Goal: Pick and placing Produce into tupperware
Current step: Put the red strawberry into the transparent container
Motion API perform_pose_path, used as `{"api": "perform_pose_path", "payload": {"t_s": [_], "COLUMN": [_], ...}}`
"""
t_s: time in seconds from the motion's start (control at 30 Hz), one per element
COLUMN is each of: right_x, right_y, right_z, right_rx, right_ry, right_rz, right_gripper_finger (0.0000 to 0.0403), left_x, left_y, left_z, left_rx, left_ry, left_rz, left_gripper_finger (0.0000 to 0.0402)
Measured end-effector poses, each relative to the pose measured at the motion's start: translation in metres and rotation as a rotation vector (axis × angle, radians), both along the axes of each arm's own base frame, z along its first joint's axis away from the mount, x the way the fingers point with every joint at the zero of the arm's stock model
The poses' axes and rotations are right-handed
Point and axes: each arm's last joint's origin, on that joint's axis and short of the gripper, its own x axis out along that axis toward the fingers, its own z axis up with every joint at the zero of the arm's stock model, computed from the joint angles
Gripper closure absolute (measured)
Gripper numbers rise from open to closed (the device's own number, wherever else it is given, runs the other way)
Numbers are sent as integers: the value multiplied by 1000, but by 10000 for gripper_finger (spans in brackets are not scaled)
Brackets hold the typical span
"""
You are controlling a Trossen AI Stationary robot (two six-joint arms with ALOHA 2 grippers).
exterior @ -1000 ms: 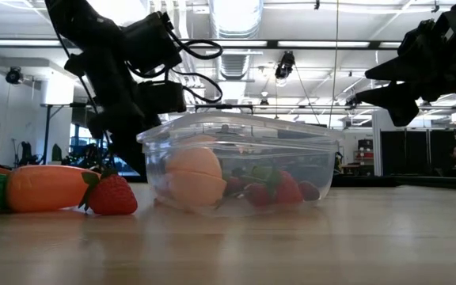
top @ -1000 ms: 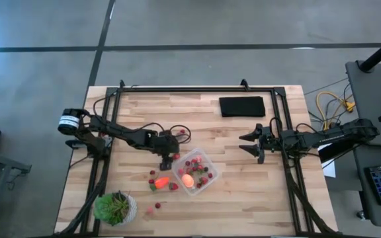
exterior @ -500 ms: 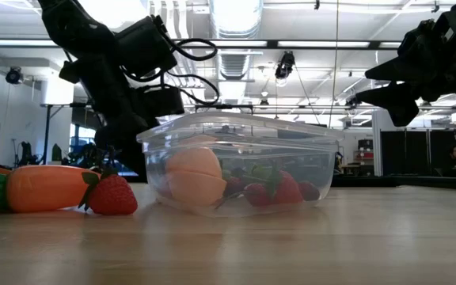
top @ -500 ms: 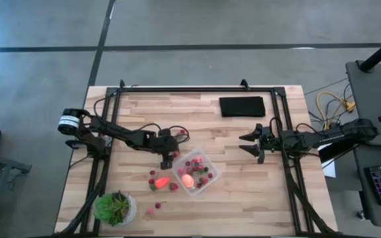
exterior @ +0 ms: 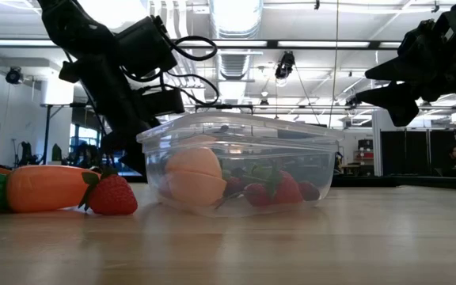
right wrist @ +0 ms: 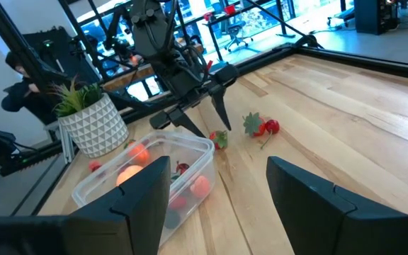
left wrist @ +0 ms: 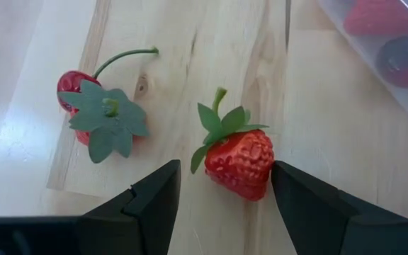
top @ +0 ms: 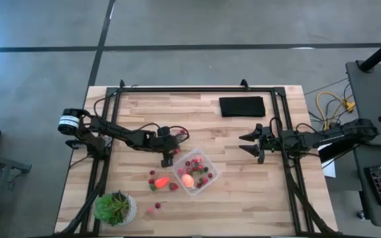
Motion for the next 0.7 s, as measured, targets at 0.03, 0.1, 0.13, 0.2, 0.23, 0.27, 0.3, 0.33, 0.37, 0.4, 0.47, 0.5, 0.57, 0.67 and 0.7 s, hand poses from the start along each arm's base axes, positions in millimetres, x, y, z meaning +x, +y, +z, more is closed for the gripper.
{"api": "perform_pose_path", "payload": {"t_s": [0.03,0.1,0.13,0.2,0.23,0.27,0.3,0.33,0.37,0.4,0.47,0.5,0.57,0.67,0.7], "right_x": [0,0,0,0,0,0,0,0,0,0,0,0,0,0,0], "right_y": [0,0,0,0,0,0,0,0,0,0,0,0,0,0,0], "right_z": [0,0,0,0,0,0,0,0,0,0,0,0,0,0,0], "right_rx": [0,0,0,0,0,0,0,0,0,0,0,0,0,0,0], "right_ry": [0,0,0,0,0,0,0,0,0,0,0,0,0,0,0], "right_rz": [0,0,0,0,0,0,0,0,0,0,0,0,0,0,0], "right_gripper_finger": [177,177,177,177,177,177,177,177,177,177,177,177,177,177,177], "left_x": [0,0,0,0,0,0,0,0,0,0,0,0,-1,-2,-2], "left_y": [0,0,0,0,0,0,0,0,0,0,-1,-1,-1,-1,-1], "left_z": [0,0,0,-1,-1,-1,-1,-1,-1,-1,-1,-1,-3,-4,-5], "left_rx": [0,-1,-1,-2,-2,-3,-5,-8,-11,-14,-16,-19,-22,-23,-23], "left_ry": [0,1,0,-6,-7,-10,-15,-19,-22,-22,-22,-24,-35,-48,-50], "left_rz": [0,-1,-1,-2,-2,-2,-2,-5,-7,-10,-11,-14,-16,-15,-15], "left_gripper_finger": [195,197,200,212,220,228,236,243,250,256,265,268,271,272,272]}}
